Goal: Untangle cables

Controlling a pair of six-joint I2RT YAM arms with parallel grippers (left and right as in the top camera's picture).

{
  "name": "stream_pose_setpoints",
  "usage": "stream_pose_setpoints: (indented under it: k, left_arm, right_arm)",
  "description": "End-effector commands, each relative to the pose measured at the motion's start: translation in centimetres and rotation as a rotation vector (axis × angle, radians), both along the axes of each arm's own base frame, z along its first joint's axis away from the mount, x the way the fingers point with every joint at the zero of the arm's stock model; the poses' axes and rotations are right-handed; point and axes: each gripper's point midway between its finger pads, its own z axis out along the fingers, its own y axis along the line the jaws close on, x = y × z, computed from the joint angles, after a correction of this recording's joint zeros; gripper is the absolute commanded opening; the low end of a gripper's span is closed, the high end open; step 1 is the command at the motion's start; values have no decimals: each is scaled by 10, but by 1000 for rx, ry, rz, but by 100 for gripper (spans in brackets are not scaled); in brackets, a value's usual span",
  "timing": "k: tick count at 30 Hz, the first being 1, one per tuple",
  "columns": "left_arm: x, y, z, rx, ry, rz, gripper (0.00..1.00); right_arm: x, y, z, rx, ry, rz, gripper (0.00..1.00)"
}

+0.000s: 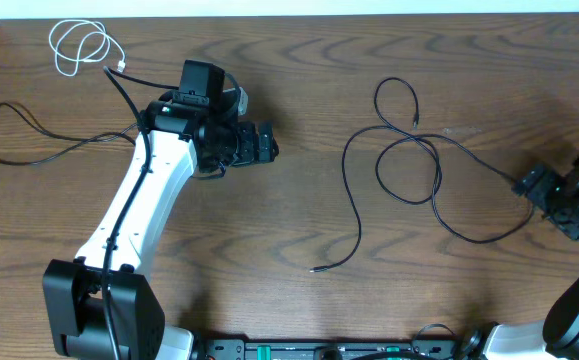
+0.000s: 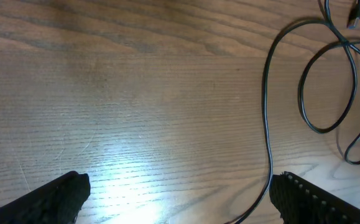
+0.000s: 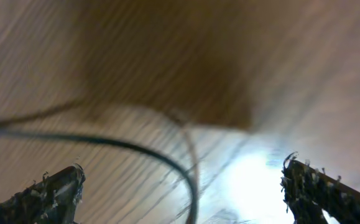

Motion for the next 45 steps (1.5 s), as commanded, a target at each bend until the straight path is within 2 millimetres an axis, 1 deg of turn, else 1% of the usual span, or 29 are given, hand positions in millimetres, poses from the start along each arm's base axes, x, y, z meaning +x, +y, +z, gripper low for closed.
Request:
stream_pose_setpoints:
  k: [1,5,7,8,10,11,12,13,16,19,20,22,25,27,31,32,33,34,35,36,38,42,45]
  left_arm:
    - [1,0,-1,10,-1,-11,98]
    - [1,0,-1,10,-1,-10,98]
    - [1,0,-1,10,-1,-10,98]
    - [1,0,-1,10,-1,-11,98]
    - [1,0,-1,10,-1,-11,98]
    - [1,0,-1,10,-1,-10,98]
    - [1,0,-1,10,-1,-10,98]
    - [1,0,-1,10,-1,-10,98]
    - [1,0,-1,10,-1,-10,98]
    - [1,0,-1,10,-1,-10,98]
    - [1,0,-1,10,-1,-10,98]
    - [1,0,-1,10,-1,-10,98]
    - [1,0,-1,10,-1,-10,98]
    - [1,0,-1,10,-1,-11,98]
    - [1,0,-1,10,-1,-10,98]
    - [1,0,-1,10,-1,-10,98]
    - [1,0,-1,10,-1,-10,98]
    - [1,0,-1,10,-1,-10,98]
    - [1,0,-1,10,-1,-10,98]
    - [1,0,-1,10,-1,-10,98]
    - [1,0,-1,10,-1,-10,98]
    - [1,0,-1,10,-1,-10,98]
    - [1,0,-1,10,-1,-10,98]
  right_arm:
    - [-8,16,-12,42,11,102,98]
    - [-26,7,-29,-31,67,63,99]
    - [-29,4,-35,-53,68,38,99]
    - [-28,4,-36,-57,54,39,92]
    - [-24,4,-37,-56,31,42,89]
    - [-21,5,-37,-53,17,45,86]
    - [-19,5,-37,-50,2,48,79]
    - [-16,6,-37,-49,-11,50,64]
    - [-9,10,-35,-25,-49,63,40]
    - [1,20,-32,30,-105,89,9]
    - [5,24,-30,53,-123,100,1]
    - [13,34,-24,109,-168,125,1]
    - [31,52,-3,217,-264,178,1]
    - [44,63,21,288,-342,207,1]
    - [69,77,90,434,-501,172,1]
    - [76,86,123,509,-575,169,1]
    - [79,91,138,548,-610,174,1]
    - [82,98,163,606,-662,182,1]
    - [83,110,197,701,-726,195,1]
    - [83,118,219,762,-762,209,1]
    - [81,133,256,843,-822,244,1]
    - [76,163,314,886,-935,329,1]
    - [68,195,359,886,-1049,447,2]
